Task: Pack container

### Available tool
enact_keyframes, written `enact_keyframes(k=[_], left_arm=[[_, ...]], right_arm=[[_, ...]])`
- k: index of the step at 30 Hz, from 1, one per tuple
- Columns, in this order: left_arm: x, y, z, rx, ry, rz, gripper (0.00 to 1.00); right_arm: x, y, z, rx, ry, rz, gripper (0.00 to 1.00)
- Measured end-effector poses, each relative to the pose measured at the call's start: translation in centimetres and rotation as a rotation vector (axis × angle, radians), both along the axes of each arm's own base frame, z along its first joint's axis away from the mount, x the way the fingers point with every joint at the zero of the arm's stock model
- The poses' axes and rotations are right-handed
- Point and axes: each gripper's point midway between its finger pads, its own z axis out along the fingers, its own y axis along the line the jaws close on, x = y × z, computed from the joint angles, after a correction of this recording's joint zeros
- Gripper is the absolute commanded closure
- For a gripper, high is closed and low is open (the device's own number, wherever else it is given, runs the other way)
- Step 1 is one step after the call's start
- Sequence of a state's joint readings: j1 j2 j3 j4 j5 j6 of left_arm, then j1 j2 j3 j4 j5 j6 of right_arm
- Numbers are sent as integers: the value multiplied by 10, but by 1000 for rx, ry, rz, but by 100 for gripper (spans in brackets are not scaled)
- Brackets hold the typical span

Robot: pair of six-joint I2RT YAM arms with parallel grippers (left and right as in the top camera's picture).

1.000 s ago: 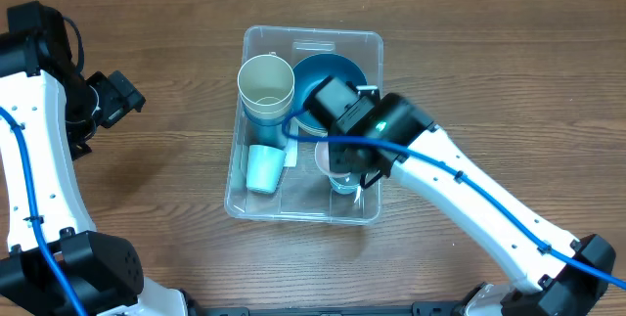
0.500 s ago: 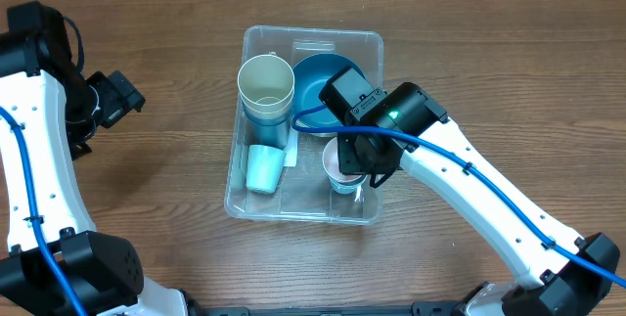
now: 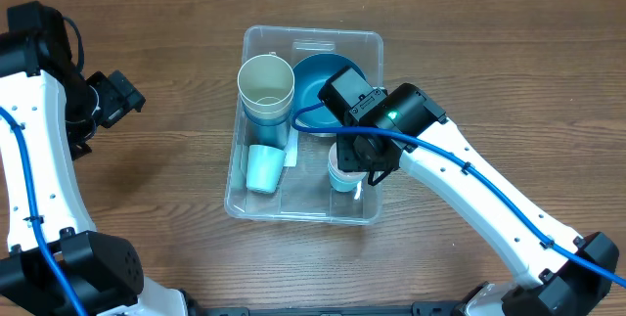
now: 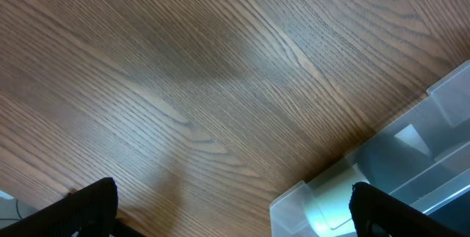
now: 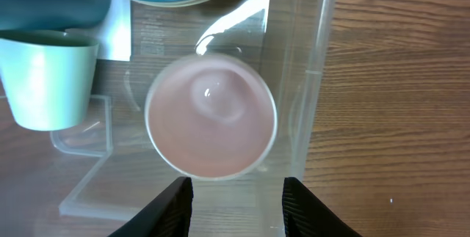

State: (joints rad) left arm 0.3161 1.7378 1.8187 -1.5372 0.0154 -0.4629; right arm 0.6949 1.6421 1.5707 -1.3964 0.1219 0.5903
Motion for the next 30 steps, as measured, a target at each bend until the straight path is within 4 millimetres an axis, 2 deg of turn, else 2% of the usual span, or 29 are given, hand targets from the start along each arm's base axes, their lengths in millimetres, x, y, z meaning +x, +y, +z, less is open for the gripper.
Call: enact_keyframes(k=[4, 9, 12, 15, 18, 20, 24, 25, 30], left_arm=[[0, 0, 0, 0, 0, 0, 0], [0, 0, 0, 0, 0, 0, 0], [0, 0, 0, 0, 0, 0, 0], [0, 0, 0, 0, 0, 0, 0], [0, 0, 0, 0, 0, 0, 0], [0, 0, 0, 0, 0, 0, 0], [0, 0, 0, 0, 0, 0, 0], [0, 0, 0, 0, 0, 0, 0], [0, 0, 0, 0, 0, 0, 0]], right_arm=[[-4, 14, 4, 40, -9, 60, 59], [-33, 63, 12, 104, -49, 282, 52], [-48, 89, 15, 131, -79, 382, 51], [-48, 100, 18, 146, -117, 449, 51], [-46, 108, 14, 146, -147, 527, 43], [-48, 117, 7, 155, -167, 606, 36], [-49, 127, -13, 152, -201, 739, 32], [-50, 128, -18, 147, -207, 772, 24], [-49, 137, -30, 137, -261, 965, 16]])
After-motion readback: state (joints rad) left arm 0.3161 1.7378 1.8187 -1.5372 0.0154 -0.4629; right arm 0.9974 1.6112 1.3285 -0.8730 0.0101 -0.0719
